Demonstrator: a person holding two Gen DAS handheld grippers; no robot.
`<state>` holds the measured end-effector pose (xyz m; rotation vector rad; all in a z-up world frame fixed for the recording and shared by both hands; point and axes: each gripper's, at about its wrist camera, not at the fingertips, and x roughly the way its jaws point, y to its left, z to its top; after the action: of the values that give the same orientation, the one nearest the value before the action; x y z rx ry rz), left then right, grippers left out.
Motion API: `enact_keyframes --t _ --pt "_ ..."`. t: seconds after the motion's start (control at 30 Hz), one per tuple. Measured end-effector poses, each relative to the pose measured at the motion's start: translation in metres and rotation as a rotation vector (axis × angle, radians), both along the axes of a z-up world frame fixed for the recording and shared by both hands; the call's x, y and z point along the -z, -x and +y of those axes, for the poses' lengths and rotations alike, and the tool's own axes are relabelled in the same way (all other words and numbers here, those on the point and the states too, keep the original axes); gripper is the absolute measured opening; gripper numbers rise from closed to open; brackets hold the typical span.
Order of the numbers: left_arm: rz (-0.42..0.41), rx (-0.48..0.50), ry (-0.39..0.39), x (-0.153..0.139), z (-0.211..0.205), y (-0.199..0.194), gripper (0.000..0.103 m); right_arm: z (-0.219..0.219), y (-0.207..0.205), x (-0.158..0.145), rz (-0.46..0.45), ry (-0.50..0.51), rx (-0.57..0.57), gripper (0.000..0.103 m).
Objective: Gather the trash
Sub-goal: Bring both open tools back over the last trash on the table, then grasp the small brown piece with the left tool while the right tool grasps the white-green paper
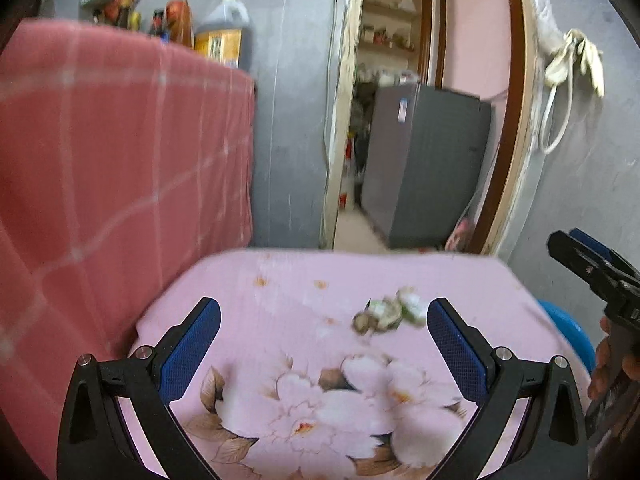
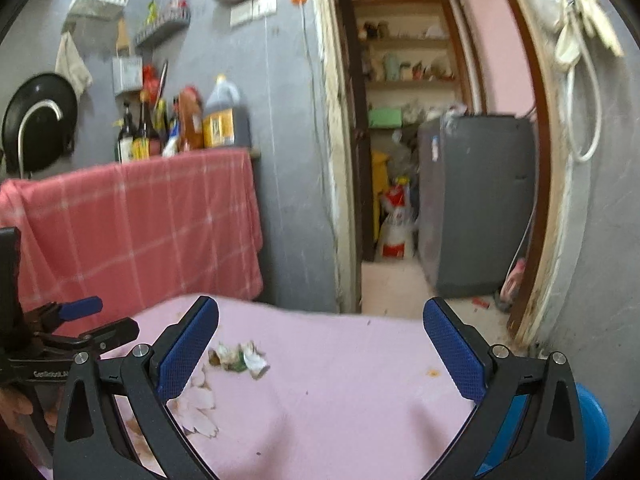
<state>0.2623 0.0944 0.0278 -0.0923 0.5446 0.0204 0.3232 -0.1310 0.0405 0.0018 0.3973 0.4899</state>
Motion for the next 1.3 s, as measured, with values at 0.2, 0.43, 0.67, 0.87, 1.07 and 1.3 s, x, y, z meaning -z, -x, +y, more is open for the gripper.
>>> enact_keyframes --t 0.2,0.43,0.67,0.87,1.07,1.3 --pt "0.127 0.021 0.065 0.021 0.007 -0.023 0.096 0.026 -0.032 0.023 0.174 0.057 -0.115 0.076" --pt "0.219 0.071 0.13 0.032 0.008 -0.045 0.066 0.052 -0.058 0.042 0.318 0.104 -0.217 0.049" --pt "0.274 0.097 0.181 0.038 0.007 -0.059 0.053 0.07 -0.07 0.059 0.418 0.133 -0.292 0.036" --pt "0.311 0.113 0.199 0.04 0.005 -0.072 0.042 0.077 -0.077 0.069 0.474 0.162 -0.295 0.026" --pt "0.328 0.122 0.214 0.04 0.002 -0.079 0.035 0.074 -0.079 0.071 0.488 0.149 -0.281 0.013" --pt "0.373 0.159 0.195 0.046 -0.002 -0.097 0.012 0.074 -0.079 0.071 0.474 0.155 -0.254 0.011"
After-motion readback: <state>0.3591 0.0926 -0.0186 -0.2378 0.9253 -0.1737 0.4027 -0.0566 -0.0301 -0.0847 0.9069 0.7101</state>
